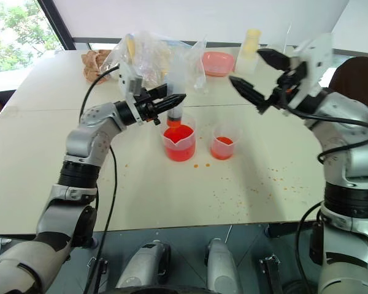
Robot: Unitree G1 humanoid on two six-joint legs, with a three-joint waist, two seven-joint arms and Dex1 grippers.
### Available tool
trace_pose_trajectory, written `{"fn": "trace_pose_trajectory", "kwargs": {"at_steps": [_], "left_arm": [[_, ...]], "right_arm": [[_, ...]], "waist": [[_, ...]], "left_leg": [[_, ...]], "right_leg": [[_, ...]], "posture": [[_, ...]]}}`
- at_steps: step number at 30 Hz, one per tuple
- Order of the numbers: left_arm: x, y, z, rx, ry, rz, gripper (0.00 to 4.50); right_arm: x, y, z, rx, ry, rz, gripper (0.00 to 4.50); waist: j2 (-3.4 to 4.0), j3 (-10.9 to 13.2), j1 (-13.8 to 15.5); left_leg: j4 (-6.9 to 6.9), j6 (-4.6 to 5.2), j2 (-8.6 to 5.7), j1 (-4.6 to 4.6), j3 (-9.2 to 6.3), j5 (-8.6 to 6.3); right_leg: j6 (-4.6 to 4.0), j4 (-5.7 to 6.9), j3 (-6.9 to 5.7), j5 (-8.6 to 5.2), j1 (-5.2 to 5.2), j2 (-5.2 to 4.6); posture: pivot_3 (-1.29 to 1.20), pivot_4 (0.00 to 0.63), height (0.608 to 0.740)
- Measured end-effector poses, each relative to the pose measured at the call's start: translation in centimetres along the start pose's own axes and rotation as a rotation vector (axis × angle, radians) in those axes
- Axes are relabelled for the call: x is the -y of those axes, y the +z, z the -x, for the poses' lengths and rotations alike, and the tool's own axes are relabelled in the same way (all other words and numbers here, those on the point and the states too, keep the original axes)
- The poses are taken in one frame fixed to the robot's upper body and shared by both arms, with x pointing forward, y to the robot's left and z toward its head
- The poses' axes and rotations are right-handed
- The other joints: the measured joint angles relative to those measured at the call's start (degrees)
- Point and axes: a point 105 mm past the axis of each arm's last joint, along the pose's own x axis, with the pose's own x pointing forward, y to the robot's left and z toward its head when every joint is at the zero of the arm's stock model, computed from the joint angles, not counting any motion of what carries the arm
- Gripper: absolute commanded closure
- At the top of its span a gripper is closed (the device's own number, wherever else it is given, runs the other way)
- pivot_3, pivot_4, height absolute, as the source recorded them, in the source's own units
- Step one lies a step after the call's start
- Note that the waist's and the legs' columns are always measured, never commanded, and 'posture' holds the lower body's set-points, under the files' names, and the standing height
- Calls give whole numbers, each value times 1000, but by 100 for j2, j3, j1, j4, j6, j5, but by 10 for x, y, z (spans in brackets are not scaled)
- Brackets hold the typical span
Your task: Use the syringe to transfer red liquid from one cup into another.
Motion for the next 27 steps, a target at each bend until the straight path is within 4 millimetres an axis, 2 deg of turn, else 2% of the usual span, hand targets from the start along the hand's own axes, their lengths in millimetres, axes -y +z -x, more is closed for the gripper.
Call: {"fn": "trace_pose_trajectory", "kwargs": {"at_steps": [2, 5, 8, 10, 12, 14, 18, 22, 27], "left_arm": [[3, 5, -4, 15, -13, 20, 3064], [6, 19, -11, 45, -32, 19, 3064], [12, 51, -25, 116, -78, -22, 3064], [22, 73, -37, 179, -133, -44, 3064], [34, 82, -49, 225, -187, -46, 3064], [40, 74, -58, 231, -218, -13, 3064], [54, 43, -82, 194, -248, 41, 3064], [66, 20, -101, 168, -267, 82, 3064], [71, 2, -109, 148, -272, 114, 3064]], "right_arm": [[0, 3, 4, -9, -4, 13, 41], [0, -9, 11, -61, -13, 8, 41], [1, -21, 18, -113, -35, 0, 41], [5, -23, 22, -128, -57, 9, 41], [12, -18, 29, -139, -87, 37, 41], [20, -13, 36, -145, -120, 69, 41], [31, -4, 48, -170, -170, 136, 41], [37, 4, 52, -167, -200, 186, 41], [33, 12, 49, -142, -196, 210, 41]], "waist": [[0, 0, 8], [-1, 0, 14], [-2, 1, 48], [-1, 1, 83], [0, 0, 120], [0, 0, 139], [-2, 1, 144], [-2, 1, 134], [-1, 0, 132]], "left_leg": [[0, 0, 1, 0, -1, 0], [1, 0, 0, -1, 1, 0], [2, 0, -2, -5, 7, 0], [2, 0, -3, -4, 13, 0], [2, 0, -3, -3, 25, 0], [2, 1, -3, -1, 28, 0], [2, 1, -2, -4, 31, -1], [2, 3, -1, -3, 33, -2], [2, 4, 1, -2, 33, -2]], "right_leg": [[0, 0, 0, 0, 0, 4], [0, -2, 0, 0, 2, 3], [0, -4, 0, 0, 2, 2], [0, -6, 1, 0, 2, 2], [0, -8, 1, 0, 5, 2], [0, -9, 0, 0, 7, 3], [0, -15, 1, -1, 7, 3], [-1, -16, 1, -1, 7, 3], [-1, -16, 1, -1, 7, 4]], "posture": [[0, 150, 740], [0, 150, 740], [0, 150, 740], [0, 150, 740], [0, 150, 740], [0, 150, 740], [0, 150, 740], [0, 150, 740], [0, 150, 740]]}}
